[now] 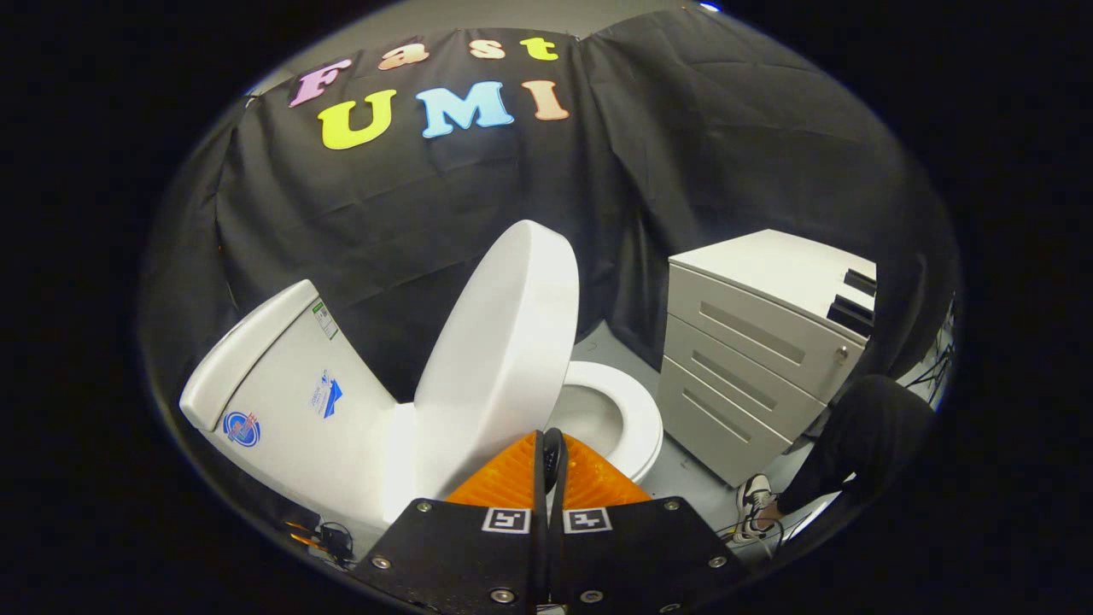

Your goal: Open the toilet lid.

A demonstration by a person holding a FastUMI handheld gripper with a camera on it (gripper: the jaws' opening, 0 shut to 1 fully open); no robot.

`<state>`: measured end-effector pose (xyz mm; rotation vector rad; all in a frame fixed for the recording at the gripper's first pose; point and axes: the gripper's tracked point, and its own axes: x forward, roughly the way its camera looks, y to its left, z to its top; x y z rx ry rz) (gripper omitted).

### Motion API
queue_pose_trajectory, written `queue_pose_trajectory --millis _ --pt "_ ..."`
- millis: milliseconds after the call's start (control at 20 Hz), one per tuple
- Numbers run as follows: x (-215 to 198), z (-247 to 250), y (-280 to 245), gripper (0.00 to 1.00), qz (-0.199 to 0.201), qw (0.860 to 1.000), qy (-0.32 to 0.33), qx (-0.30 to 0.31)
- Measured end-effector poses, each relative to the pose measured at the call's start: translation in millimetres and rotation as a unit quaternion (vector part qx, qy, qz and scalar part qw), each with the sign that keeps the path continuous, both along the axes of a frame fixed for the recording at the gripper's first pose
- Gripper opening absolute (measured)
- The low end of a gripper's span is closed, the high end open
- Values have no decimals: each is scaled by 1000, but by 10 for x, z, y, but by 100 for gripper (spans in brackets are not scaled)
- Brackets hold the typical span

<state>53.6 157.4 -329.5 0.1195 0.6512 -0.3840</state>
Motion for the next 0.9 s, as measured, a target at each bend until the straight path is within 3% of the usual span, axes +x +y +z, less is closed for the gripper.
queue_pose_trajectory --millis 450,900 --pt "62 263 402 0 21 998 -10 -55" --pt "146 500 938 0 75 990 -17 -115"
